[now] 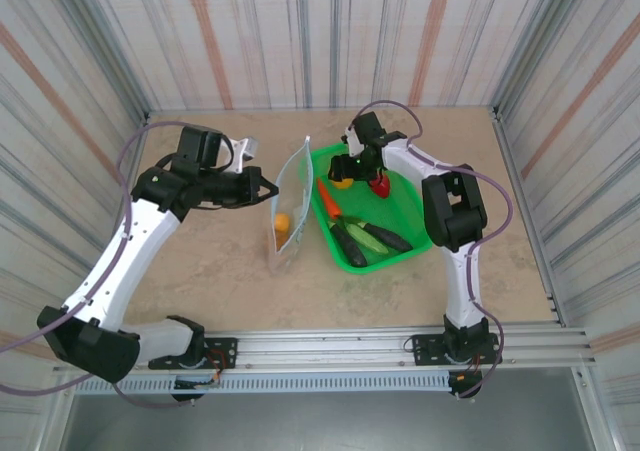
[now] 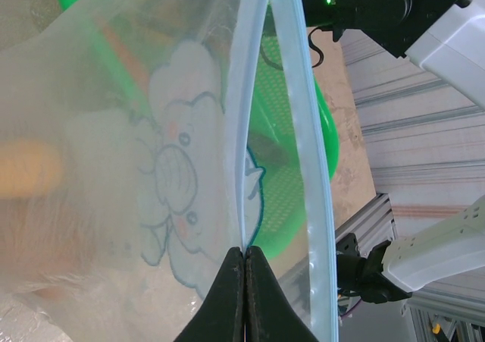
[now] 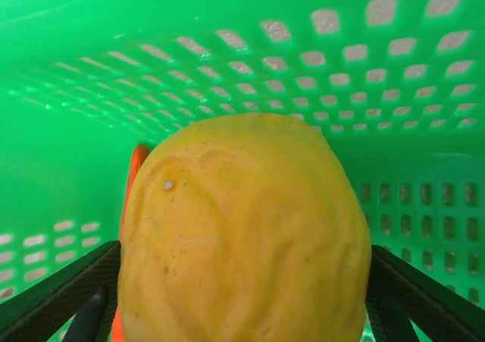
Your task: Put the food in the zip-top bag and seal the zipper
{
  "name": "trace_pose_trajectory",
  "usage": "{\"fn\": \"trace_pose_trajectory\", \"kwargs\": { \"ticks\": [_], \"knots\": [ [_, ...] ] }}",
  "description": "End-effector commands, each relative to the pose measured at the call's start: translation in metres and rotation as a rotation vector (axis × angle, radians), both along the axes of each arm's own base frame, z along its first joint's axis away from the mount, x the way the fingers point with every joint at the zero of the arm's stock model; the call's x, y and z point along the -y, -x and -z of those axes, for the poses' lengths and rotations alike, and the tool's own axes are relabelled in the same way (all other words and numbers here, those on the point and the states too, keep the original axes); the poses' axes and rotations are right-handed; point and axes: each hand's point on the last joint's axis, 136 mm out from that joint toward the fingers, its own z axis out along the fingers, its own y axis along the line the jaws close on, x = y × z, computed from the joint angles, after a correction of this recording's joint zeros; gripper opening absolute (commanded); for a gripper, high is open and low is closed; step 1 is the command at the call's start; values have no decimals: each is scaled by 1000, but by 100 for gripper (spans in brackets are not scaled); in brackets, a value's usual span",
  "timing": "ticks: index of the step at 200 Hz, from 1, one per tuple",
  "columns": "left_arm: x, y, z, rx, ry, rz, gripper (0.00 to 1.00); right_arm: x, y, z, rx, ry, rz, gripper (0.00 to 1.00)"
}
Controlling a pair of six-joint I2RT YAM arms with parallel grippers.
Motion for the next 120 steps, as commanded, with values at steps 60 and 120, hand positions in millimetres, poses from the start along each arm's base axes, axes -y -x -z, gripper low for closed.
{"fn": "trace_pose_trajectory", "kwargs": {
  "ticks": [60,120],
  "knots": [
    [-4,-2,3,-8,-11,-10,0,10,8,-64,95,-49,80,66],
    [-2,-11,2,-15,33,-51,0,31,65,-189,265,-231,135,66]
  ]
}}
